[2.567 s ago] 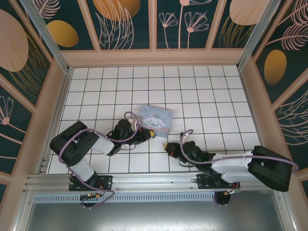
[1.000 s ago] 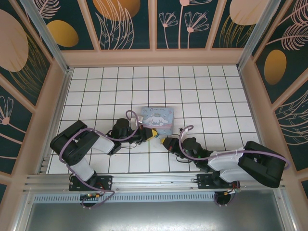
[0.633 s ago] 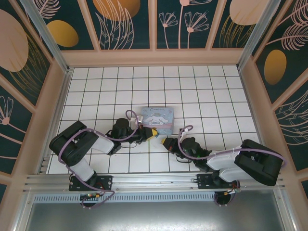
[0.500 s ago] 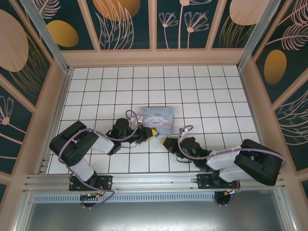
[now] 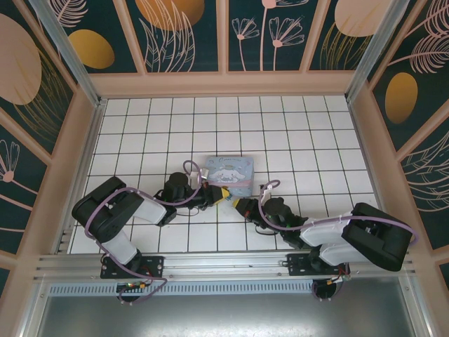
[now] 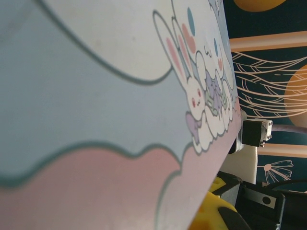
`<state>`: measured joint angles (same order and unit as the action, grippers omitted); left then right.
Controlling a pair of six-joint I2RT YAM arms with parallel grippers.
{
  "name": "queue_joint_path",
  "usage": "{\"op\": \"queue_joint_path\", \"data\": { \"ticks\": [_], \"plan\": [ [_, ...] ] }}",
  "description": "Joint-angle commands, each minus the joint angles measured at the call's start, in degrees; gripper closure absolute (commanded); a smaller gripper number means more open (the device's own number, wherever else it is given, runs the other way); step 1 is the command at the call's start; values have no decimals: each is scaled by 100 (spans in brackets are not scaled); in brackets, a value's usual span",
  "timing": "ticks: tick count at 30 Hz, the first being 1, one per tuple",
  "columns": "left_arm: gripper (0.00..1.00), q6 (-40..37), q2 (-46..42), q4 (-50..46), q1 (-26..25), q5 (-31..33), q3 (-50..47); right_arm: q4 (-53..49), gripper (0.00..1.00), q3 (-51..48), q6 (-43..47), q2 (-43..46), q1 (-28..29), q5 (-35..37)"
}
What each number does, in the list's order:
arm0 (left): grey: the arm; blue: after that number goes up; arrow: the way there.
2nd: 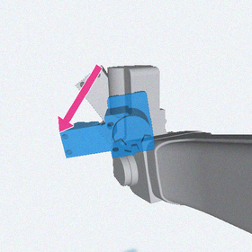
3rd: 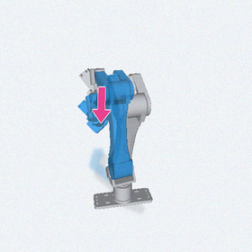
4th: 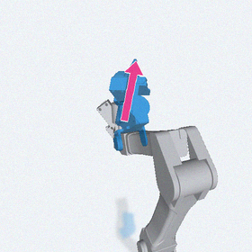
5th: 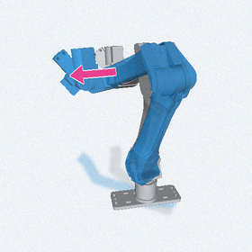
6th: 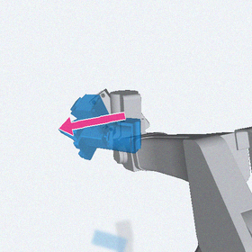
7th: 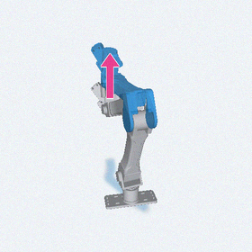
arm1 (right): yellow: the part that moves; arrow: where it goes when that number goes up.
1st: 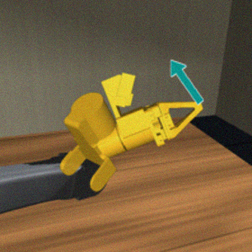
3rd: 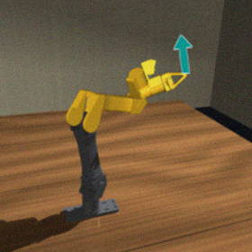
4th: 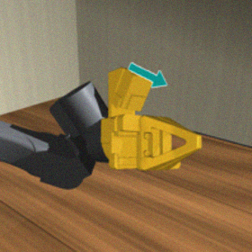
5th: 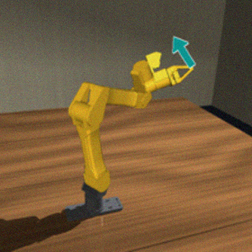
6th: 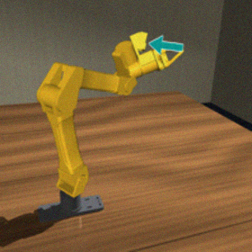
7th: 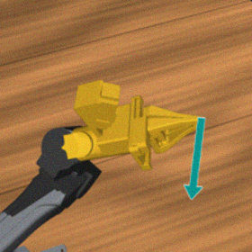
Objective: Unlock a padlock with a key
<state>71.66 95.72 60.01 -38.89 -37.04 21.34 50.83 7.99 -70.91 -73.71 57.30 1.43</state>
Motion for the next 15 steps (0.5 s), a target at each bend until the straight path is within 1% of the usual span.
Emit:
{"op": "queue_joint_path", "data": {
  "ticks": [1, 15],
  "plan": [
    [100, -5, -74, 377, 32, -120, 64, 105, 100, 105, 51, 22, -48, -30],
    [100, 10, -69, 403, 33, -132, 66, -233, 100, 68, 130, 439, -175, -28]
  ]
}}
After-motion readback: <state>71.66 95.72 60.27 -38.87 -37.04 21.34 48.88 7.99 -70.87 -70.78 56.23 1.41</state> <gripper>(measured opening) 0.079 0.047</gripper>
